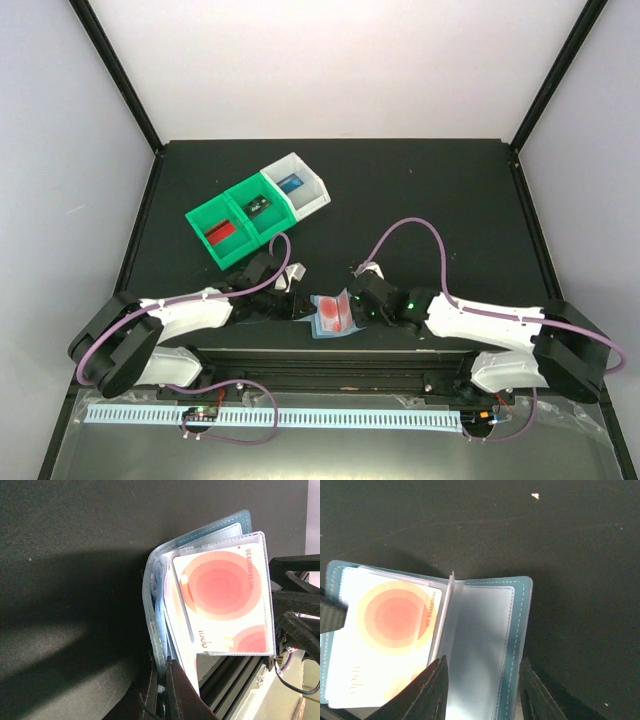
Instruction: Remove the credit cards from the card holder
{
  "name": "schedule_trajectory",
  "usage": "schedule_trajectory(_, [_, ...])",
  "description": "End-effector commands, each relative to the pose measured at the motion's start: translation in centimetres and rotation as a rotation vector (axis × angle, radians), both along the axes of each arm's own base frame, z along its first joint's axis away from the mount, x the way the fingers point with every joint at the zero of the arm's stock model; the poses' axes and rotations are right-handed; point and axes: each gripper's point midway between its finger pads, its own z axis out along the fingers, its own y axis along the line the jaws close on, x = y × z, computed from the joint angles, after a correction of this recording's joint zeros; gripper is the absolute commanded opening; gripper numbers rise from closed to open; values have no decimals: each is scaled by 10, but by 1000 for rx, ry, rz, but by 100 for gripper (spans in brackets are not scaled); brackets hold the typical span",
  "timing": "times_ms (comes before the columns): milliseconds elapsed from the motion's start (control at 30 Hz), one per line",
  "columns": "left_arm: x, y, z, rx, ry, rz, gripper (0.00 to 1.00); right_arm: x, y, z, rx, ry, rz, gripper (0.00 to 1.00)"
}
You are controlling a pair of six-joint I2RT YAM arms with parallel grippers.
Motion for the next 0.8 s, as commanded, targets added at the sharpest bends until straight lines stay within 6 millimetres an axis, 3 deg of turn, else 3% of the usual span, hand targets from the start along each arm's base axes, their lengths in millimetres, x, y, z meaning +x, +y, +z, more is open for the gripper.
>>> schedule_trajectory(0, [8, -9, 12, -11, -42, -22, 2, 3, 4, 22, 44, -40, 3, 41])
schedule_trajectory(167, [8, -9, 10, -5, -41, -18, 1, -3, 22, 29, 129, -18, 59, 37])
schedule_trajectory(467, [8, -10, 9, -1, -39, -21, 2, -10, 42, 24, 186, 27, 128, 30])
schedule_trajectory(767, [7, -9, 4, 15, -33, -25, 2, 2, 21, 2, 62, 8, 43, 36])
